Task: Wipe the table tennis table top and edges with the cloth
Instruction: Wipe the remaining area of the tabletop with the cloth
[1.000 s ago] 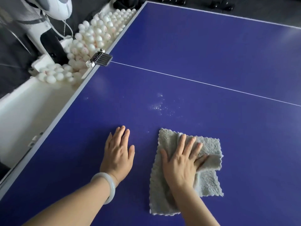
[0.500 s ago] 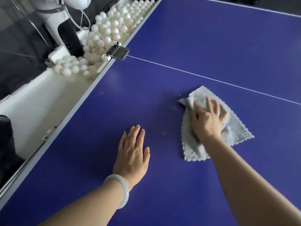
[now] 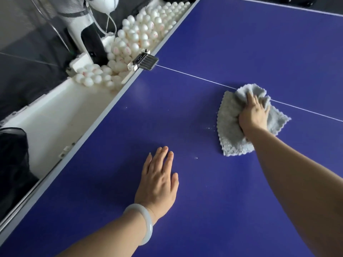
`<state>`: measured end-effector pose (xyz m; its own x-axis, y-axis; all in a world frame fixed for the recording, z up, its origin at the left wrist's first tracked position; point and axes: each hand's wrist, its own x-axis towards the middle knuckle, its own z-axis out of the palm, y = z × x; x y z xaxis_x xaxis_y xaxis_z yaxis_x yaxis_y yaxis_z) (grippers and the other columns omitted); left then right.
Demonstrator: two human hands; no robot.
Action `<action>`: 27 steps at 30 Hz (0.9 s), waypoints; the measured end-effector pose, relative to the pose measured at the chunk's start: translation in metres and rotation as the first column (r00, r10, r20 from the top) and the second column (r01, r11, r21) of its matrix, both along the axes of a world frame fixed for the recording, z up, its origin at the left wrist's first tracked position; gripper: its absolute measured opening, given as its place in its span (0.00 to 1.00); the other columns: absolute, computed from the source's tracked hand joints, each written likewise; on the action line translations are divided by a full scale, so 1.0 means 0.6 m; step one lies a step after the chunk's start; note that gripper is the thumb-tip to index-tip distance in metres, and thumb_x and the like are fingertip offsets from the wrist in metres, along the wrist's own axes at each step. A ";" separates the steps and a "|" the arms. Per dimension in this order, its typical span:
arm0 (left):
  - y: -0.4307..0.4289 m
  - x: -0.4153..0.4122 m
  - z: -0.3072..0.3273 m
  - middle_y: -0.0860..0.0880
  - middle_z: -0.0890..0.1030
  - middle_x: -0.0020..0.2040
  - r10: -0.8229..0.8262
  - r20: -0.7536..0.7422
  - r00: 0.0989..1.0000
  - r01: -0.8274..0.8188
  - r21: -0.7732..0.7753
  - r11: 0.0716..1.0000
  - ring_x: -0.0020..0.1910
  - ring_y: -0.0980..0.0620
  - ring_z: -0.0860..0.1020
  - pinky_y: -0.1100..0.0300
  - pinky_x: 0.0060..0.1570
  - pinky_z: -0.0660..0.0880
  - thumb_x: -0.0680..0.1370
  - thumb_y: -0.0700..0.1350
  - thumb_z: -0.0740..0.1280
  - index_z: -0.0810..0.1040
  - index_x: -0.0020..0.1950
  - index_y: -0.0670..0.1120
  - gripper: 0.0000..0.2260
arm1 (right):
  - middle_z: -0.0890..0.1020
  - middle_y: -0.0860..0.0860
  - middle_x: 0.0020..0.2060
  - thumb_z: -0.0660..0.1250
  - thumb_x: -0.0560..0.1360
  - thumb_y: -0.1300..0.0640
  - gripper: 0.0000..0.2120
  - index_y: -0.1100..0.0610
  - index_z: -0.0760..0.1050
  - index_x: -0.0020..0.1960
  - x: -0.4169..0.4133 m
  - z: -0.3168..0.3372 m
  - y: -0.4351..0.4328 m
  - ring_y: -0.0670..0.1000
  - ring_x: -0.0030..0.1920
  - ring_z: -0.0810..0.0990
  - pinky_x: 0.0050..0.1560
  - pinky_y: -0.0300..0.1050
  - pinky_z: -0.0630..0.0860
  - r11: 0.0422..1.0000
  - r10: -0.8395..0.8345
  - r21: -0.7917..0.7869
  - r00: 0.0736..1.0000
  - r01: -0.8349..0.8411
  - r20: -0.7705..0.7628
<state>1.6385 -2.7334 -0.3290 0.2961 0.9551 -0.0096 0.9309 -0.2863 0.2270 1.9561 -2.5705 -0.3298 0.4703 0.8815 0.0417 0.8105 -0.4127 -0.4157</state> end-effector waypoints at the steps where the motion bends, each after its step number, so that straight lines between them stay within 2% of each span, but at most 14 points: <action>1: -0.001 0.000 0.000 0.46 0.63 0.78 0.000 0.001 1.000 0.000 0.000 1.000 0.78 0.49 0.59 0.46 0.77 0.56 0.81 0.52 0.49 0.65 0.77 0.43 0.27 | 0.61 0.55 0.79 0.49 0.80 0.64 0.30 0.49 0.57 0.80 -0.005 0.003 0.014 0.60 0.80 0.46 0.80 0.56 0.43 1.000 0.029 0.013 0.999 -0.028 -0.032; 3: -0.002 0.002 0.001 0.46 0.63 0.78 -0.004 -0.003 1.000 0.005 0.004 1.000 0.78 0.49 0.60 0.46 0.77 0.57 0.81 0.52 0.49 0.65 0.77 0.43 0.27 | 0.59 0.54 0.79 0.51 0.81 0.60 0.27 0.43 0.61 0.78 -0.028 0.012 0.028 0.58 0.80 0.48 0.79 0.57 0.48 0.990 0.141 -0.009 0.987 -0.142 -0.076; 5: -0.002 0.005 0.004 0.46 0.63 0.78 -0.007 0.004 1.000 0.007 0.004 1.000 0.78 0.49 0.59 0.46 0.77 0.57 0.81 0.52 0.49 0.65 0.77 0.43 0.27 | 0.59 0.53 0.80 0.56 0.82 0.56 0.24 0.43 0.65 0.77 -0.069 0.018 0.009 0.59 0.80 0.50 0.79 0.58 0.51 0.929 0.367 -0.048 0.930 -0.368 -0.037; 8: -0.002 0.007 0.009 0.45 0.64 0.77 -0.010 0.026 1.000 0.010 0.010 1.000 0.78 0.47 0.60 0.46 0.77 0.57 0.80 0.51 0.50 0.67 0.75 0.42 0.26 | 0.59 0.53 0.80 0.54 0.83 0.41 0.25 0.45 0.63 0.78 -0.144 0.003 -0.102 0.60 0.81 0.50 0.79 0.60 0.48 0.723 0.691 -0.113 0.709 -0.681 0.144; 10: -0.002 0.006 0.011 0.44 0.65 0.77 -0.021 0.016 1.000 0.021 0.021 1.000 0.77 0.46 0.62 0.46 0.76 0.57 0.79 0.50 0.51 0.68 0.74 0.41 0.25 | 0.56 0.52 0.80 0.49 0.81 0.34 0.31 0.48 0.59 0.80 -0.168 -0.011 -0.201 0.57 0.81 0.48 0.79 0.61 0.48 0.633 0.770 -0.109 0.608 -0.767 0.191; 11: -0.002 0.005 0.011 0.44 0.65 0.77 -0.025 0.012 1.000 0.025 0.024 0.999 0.77 0.46 0.62 0.46 0.76 0.57 0.79 0.50 0.51 0.68 0.74 0.40 0.26 | 0.57 0.52 0.80 0.49 0.82 0.36 0.31 0.50 0.60 0.80 -0.164 -0.016 -0.234 0.56 0.81 0.48 0.79 0.59 0.49 0.610 0.786 -0.082 0.589 -0.788 0.186; 13: -0.001 0.005 0.010 0.44 0.63 0.78 -0.018 0.018 1.000 0.018 0.019 1.000 0.78 0.47 0.60 0.47 0.77 0.56 0.80 0.51 0.50 0.67 0.75 0.41 0.26 | 0.64 0.54 0.78 0.55 0.84 0.47 0.25 0.55 0.65 0.78 -0.124 -0.019 -0.239 0.57 0.80 0.54 0.79 0.57 0.54 0.614 0.775 0.011 0.605 -0.789 0.184; 15: -0.001 0.005 0.008 0.46 0.61 0.79 -0.006 0.030 1.000 0.006 0.006 1.000 0.78 0.48 0.58 0.48 0.78 0.53 0.80 0.52 0.49 0.65 0.77 0.42 0.27 | 0.69 0.59 0.74 0.59 0.80 0.62 0.23 0.59 0.68 0.76 -0.078 -0.014 -0.191 0.62 0.77 0.61 0.77 0.57 0.57 0.752 0.644 0.067 0.752 -0.656 0.138; 16: -0.001 0.004 0.006 0.46 0.61 0.79 -0.003 0.031 1.000 0.003 0.000 1.000 0.79 0.49 0.57 0.48 0.78 0.52 0.80 0.52 0.49 0.64 0.77 0.42 0.28 | 0.69 0.60 0.75 0.58 0.79 0.66 0.26 0.58 0.65 0.77 -0.059 -0.009 -0.155 0.64 0.77 0.61 0.77 0.58 0.57 0.828 0.551 0.074 0.831 -0.556 0.075; 18: -0.001 0.003 0.004 0.46 0.60 0.79 -0.003 0.031 1.000 0.003 -0.006 1.000 0.79 0.49 0.56 0.48 0.78 0.52 0.80 0.52 0.48 0.64 0.77 0.43 0.27 | 0.64 0.57 0.78 0.52 0.77 0.63 0.31 0.51 0.59 0.80 -0.036 -0.002 -0.081 0.63 0.79 0.55 0.79 0.59 0.52 0.923 0.383 0.056 0.924 -0.382 -0.014; 20: 0.000 0.003 0.003 0.46 0.61 0.79 0.000 0.033 0.999 0.000 0.002 1.000 0.79 0.49 0.57 0.47 0.78 0.53 0.80 0.52 0.49 0.65 0.77 0.43 0.27 | 0.60 0.54 0.79 0.51 0.76 0.61 0.32 0.49 0.59 0.80 -0.049 0.003 -0.018 0.61 0.80 0.51 0.79 0.61 0.45 0.960 0.278 -0.021 0.960 -0.278 0.015; 23: -0.001 0.005 0.005 0.45 0.62 0.78 -0.006 0.043 0.999 0.006 0.006 1.000 0.78 0.48 0.58 0.48 0.78 0.53 0.80 0.51 0.49 0.65 0.77 0.42 0.27 | 0.59 0.50 0.80 0.54 0.81 0.51 0.26 0.45 0.59 0.79 -0.110 0.020 -0.005 0.57 0.80 0.52 0.77 0.66 0.42 0.929 0.368 -0.082 0.924 -0.361 0.106; 25: 0.000 0.005 0.005 0.46 0.61 0.79 -0.011 0.048 0.999 0.011 0.002 1.000 0.79 0.49 0.57 0.48 0.78 0.52 0.80 0.50 0.48 0.64 0.77 0.43 0.27 | 0.60 0.48 0.80 0.54 0.81 0.43 0.26 0.42 0.58 0.79 -0.147 0.020 -0.067 0.58 0.80 0.51 0.77 0.66 0.43 0.833 0.553 -0.103 0.818 -0.543 0.157; 27: 0.002 0.005 0.006 0.46 0.60 0.79 -0.017 0.042 0.999 0.017 0.001 1.000 0.79 0.49 0.56 0.48 0.78 0.53 0.79 0.49 0.48 0.63 0.78 0.43 0.27 | 0.59 0.47 0.80 0.54 0.80 0.41 0.28 0.45 0.60 0.79 -0.164 0.011 -0.175 0.58 0.81 0.49 0.78 0.65 0.45 0.721 0.692 -0.089 0.706 -0.687 0.151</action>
